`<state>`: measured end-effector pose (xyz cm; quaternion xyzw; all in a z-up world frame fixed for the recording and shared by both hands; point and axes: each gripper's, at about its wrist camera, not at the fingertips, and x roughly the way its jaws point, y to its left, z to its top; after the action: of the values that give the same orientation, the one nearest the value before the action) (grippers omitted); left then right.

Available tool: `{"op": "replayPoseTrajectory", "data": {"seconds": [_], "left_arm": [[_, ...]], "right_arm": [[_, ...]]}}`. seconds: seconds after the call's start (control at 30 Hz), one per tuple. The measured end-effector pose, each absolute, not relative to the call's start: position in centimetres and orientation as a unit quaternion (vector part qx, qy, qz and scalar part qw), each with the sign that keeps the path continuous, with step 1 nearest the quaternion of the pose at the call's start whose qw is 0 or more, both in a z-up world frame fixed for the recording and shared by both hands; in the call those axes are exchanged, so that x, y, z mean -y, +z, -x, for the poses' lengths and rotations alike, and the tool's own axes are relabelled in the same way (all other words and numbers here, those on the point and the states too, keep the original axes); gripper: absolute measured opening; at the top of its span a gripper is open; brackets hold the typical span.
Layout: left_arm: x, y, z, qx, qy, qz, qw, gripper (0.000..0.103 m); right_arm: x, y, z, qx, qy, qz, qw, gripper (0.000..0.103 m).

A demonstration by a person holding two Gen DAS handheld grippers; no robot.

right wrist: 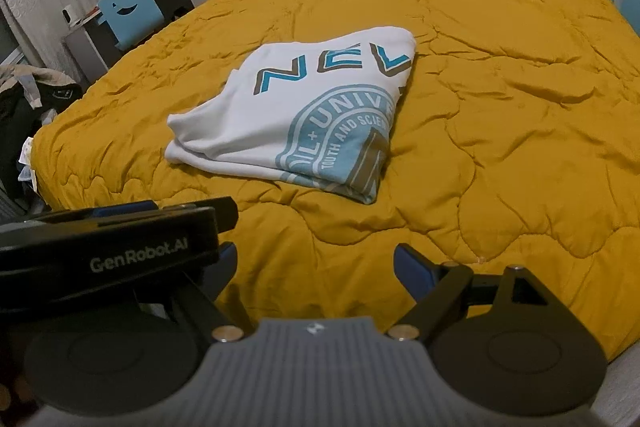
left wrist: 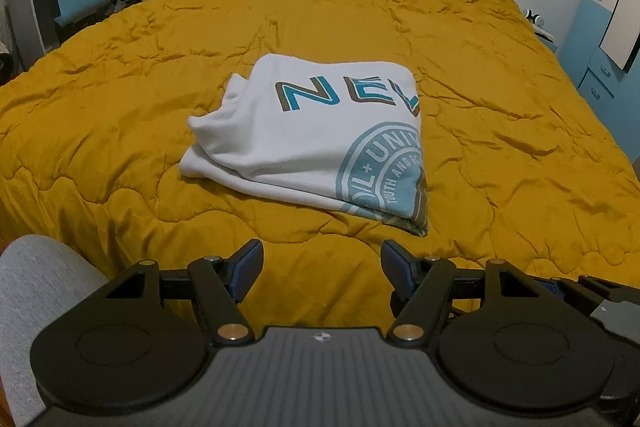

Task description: Fold small clothes

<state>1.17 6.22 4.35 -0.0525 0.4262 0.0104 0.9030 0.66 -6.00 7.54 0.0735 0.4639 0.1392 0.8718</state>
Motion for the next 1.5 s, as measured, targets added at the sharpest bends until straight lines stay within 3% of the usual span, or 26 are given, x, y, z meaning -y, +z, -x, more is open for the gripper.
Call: {"op": "replayPoseTrajectory", "data": {"seconds": [1.5], "left_arm": [[-6.4, 3.3, -1.7, -0.430, 0.020, 0.031, 0.902, 0.079]], "right_arm": [[5.4, 6.5, -0.9, -0.448, 0.146, -0.059, 0.880, 0.076]]}}
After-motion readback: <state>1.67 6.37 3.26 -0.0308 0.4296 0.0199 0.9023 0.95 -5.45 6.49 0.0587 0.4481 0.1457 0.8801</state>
